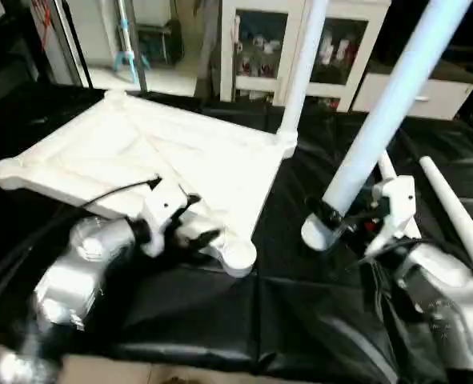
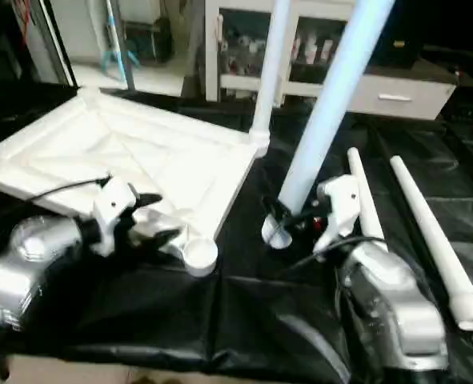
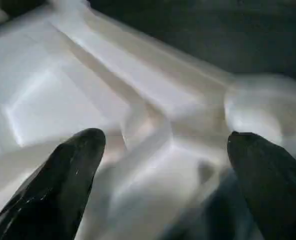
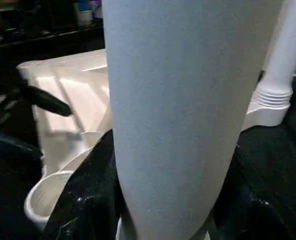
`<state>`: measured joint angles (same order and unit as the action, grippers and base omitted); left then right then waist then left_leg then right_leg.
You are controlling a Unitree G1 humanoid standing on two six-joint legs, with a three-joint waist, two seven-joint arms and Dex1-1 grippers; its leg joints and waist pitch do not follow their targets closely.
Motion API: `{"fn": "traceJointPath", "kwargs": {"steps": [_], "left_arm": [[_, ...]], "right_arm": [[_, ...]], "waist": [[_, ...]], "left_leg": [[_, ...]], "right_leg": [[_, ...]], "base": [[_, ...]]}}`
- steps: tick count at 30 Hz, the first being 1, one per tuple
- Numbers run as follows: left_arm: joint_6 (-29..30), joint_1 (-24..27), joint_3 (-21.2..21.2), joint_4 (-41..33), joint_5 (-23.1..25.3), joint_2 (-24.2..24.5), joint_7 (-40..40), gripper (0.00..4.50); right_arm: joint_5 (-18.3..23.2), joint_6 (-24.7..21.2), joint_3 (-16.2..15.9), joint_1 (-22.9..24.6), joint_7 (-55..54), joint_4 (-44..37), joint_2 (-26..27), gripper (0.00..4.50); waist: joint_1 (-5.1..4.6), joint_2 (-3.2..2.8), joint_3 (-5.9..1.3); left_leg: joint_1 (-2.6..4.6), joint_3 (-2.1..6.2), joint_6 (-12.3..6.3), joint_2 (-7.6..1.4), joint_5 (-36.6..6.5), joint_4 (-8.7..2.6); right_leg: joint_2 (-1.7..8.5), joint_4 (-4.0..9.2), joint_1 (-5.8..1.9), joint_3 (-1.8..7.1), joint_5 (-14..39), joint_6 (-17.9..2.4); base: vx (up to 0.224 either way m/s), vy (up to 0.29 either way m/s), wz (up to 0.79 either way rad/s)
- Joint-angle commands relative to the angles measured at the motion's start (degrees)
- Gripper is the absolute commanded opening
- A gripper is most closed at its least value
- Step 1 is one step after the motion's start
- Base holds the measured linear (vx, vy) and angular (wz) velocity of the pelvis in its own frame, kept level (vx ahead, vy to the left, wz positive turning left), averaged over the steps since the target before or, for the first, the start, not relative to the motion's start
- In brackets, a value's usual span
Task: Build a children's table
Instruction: Pick table leg
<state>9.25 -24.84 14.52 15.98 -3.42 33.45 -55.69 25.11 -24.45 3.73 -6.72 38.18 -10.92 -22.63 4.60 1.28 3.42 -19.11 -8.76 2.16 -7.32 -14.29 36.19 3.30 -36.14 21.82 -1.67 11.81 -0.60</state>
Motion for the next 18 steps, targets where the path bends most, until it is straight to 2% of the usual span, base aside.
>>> {"fn": "traceJointPath", "kwargs": {"steps": [1,3,4,7,9,12,13,15,18], "left_arm": [[-3.42,-2.63,3.02,4.30,3.36,1.53,-4.52,4.40],[-5.73,-6.99,4.92,10.02,5.37,3.61,-8.48,4.40],[-5.69,-7.96,5.45,11.16,5.20,3.95,-10.15,4.40],[-7.09,-9.91,6.39,14.00,5.38,4.14,-13.08,4.40],[-9.20,-11.80,6.84,17.30,6.48,3.43,-13.10,4.40],[-12.67,-14.57,7.30,22.59,7.43,2.28,-14.45,4.40],[-13.65,-15.49,7.33,24.29,7.55,1.74,-14.61,4.40],[-17.46,-17.97,7.35,29.01,8.00,0.45,-15.06,4.04],[-18.94,-19.63,8.09,31.47,9.11,0.06,-15.80,4.01]], "right_arm": [[0.53,0.67,-1.05,-1.06,2.74,-0.07,-1.60,1.86],[0.85,0.58,-1.32,-1.36,4.60,0.14,-2.52,1.86],[0.98,0.53,-1.20,-1.48,4.90,0.19,-2.55,1.86],[1.16,0.54,-1.21,-1.71,5.44,0.26,-2.71,1.86],[1.38,0.50,-1.44,-1.91,6.14,0.33,-2.86,1.86],[1.39,0.72,-1.89,-2.05,7.16,0.63,-3.34,1.86],[1.32,0.82,-2.09,-2.03,7.41,0.64,-3.47,1.86],[1.19,0.86,-2.36,-2.01,8.02,0.56,-3.58,1.86],[1.08,0.85,-2.46,-2.08,8.31,0.54,-3.57,1.86]], "waist": [[-0.31,-0.29,-3.19],[-0.27,-0.37,-3.47],[-0.28,-0.18,-3.64],[-0.09,-0.19,-3.67],[-0.05,-0.20,-3.80],[0.10,-0.12,-3.63],[0.28,-0.12,-3.66],[0.45,-0.06,-3.63],[0.46,-0.09,-3.64]], "left_leg": [[0.20,1.93,-0.50,-5.12,-6.88,-5.86],[0.10,1.68,-1.35,-5.05,-3.34,-5.47],[0.00,1.59,-1.69,-5.18,-1.61,-5.26],[-0.16,1.40,-2.38,-5.35,-0.06,-5.07],[-0.22,1.32,-2.82,-5.39,0.24,-4.92],[-0.35,1.24,-2.96,-5.60,-0.14,-4.98],[-0.32,1.15,-2.48,-5.69,-1.27,-5.01],[-0.24,1.04,-2.08,-5.76,-2.02,-5.04],[-0.30,0.97,-1.46,-6.02,-2.02,-5.17]], "right_leg": [[5.49,4.46,-1.80,3.20,9.23,-10.21],[5.55,4.00,-1.83,3.08,4.14,-11.71],[5.74,3.54,-1.97,2.94,1.01,-13.13],[6.02,3.19,-2.07,2.72,-1.85,-15.75],[6.01,3.08,-2.09,2.59,-2.47,-16.38],[6.19,3.22,-2.08,2.54,-1.75,-16.58],[6.38,3.38,-2.23,2.57,-0.18,-16.46],[6.35,3.51,-2.16,2.56,0.70,-16.24],[6.41,3.35,-2.22,2.51,0.69,-16.00]], "base": [[0.000,0.000,0.00],[0.000,0.000,0.00],[0.000,0.000,0.00],[0.000,0.000,0.00],[0.000,0.000,0.00],[0.000,0.000,0.00],[0.000,0.000,0.00],[0.000,0.000,0.00],[0.000,0.000,0.00]]}}
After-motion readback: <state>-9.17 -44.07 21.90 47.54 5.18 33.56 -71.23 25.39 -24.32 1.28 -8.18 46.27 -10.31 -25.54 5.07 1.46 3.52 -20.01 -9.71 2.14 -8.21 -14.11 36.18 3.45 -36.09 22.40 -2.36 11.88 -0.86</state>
